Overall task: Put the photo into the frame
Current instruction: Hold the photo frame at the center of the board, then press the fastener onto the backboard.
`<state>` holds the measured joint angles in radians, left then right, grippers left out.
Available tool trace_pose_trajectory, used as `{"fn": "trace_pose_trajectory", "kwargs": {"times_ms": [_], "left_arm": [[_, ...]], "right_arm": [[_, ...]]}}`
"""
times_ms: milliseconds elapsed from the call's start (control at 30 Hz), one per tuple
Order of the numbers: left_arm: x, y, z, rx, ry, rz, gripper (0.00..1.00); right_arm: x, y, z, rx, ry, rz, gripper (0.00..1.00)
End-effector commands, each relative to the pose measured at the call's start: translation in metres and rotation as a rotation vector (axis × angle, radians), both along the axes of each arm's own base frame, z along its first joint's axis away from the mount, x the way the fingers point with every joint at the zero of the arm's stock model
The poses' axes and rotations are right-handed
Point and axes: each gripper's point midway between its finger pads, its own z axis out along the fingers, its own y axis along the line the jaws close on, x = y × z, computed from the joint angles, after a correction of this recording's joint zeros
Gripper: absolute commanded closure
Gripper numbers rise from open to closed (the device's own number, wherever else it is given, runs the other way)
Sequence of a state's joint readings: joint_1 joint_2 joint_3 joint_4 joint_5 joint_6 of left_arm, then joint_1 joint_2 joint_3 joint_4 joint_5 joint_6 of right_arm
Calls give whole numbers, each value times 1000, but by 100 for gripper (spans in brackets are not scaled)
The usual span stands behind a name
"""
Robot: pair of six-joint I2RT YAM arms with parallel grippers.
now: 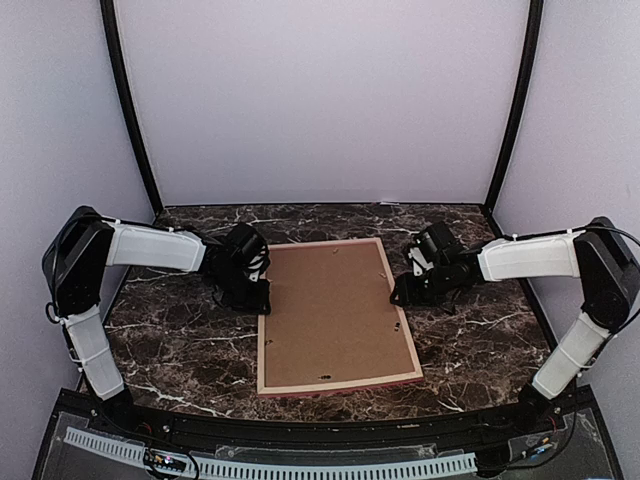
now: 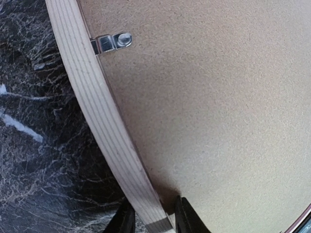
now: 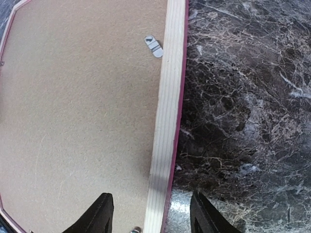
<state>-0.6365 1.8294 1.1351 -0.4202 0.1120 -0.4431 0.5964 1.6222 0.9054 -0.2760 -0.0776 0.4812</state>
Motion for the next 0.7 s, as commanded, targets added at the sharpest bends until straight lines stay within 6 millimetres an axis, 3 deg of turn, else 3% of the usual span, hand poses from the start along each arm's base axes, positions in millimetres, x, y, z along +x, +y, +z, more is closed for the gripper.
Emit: {"fn": "trace_pose_trajectory", "kwargs": {"times_ms": [0,333,667], "left_arm": [[2,4,-1,30,-4,-7,71],[0,5,-3,35,-3,-8,73],[-1,6,-5,35,2,-12,73]], "right_arm": [[-19,0,1,-22,12,31,43],[-44,-3,-22,-84,61,34,40],[-47,-2,-30,-96,75,31,52]]}}
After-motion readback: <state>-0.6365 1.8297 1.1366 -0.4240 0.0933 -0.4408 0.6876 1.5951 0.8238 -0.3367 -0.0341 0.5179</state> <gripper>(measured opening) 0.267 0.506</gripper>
